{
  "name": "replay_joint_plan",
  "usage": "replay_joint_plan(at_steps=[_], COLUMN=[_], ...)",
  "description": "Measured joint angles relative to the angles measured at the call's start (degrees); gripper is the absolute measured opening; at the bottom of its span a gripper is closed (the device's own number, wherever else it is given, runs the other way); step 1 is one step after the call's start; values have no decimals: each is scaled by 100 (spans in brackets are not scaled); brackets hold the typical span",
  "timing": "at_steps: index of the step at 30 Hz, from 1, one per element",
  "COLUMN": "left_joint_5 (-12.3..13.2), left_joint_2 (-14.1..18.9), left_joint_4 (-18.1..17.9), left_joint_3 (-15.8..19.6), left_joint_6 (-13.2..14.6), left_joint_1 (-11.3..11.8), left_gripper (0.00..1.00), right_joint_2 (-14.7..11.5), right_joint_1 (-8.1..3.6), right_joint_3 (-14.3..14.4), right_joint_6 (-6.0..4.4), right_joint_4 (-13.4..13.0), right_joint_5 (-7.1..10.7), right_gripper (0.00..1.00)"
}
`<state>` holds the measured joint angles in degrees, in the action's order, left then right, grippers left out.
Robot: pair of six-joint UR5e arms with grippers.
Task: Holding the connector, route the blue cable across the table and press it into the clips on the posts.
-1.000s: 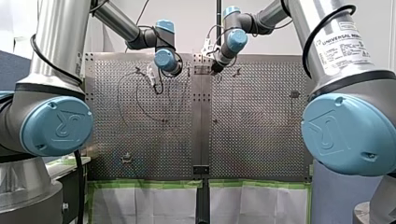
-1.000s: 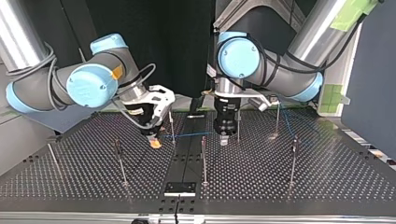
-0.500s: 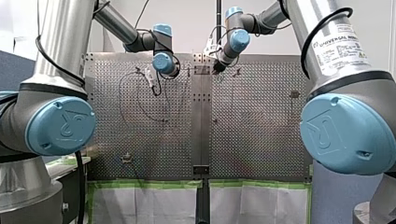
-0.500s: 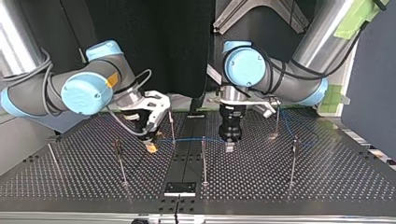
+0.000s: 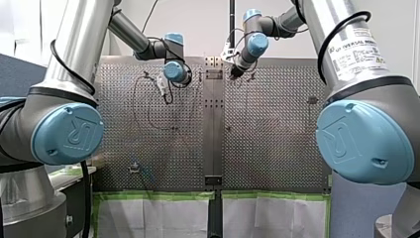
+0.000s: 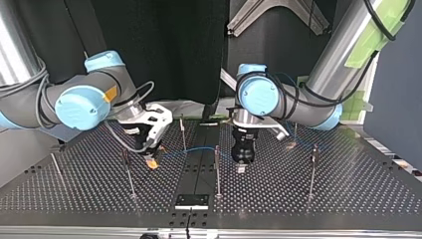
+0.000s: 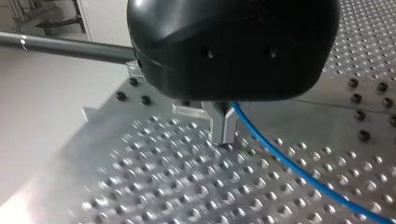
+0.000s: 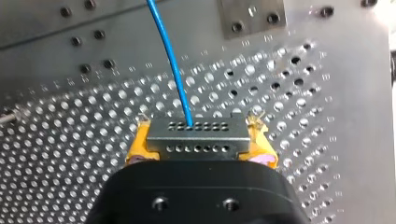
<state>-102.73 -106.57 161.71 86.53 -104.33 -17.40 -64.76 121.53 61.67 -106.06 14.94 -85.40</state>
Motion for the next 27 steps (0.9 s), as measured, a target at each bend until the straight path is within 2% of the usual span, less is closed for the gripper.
replay_joint_plan(at_steps=[6,12,22,26,27], left_joint_5=[59,84,115,19,-17], left_joint_2=[-312,-567,-613,-609,-607], left_joint_4=[77,98,206,312,348], left_joint_3=[-271,-340,-342,-343,-343], left_joint_6=[1,6,3,-16,-21], left_joint_1=[79,179,275,281,282], left_gripper=[2,2,2,2,9], right_joint_2=[17,30,51,53,55], right_joint_1=[-124,-216,-309,-321,-321], right_joint_3=[-3,14,38,24,15], right_joint_6=[2,17,36,49,49], right_joint_4=[-4,-9,-8,-2,0], right_joint_5=[-3,-8,-6,-1,-1], right_gripper=[0,0,0,0,0])
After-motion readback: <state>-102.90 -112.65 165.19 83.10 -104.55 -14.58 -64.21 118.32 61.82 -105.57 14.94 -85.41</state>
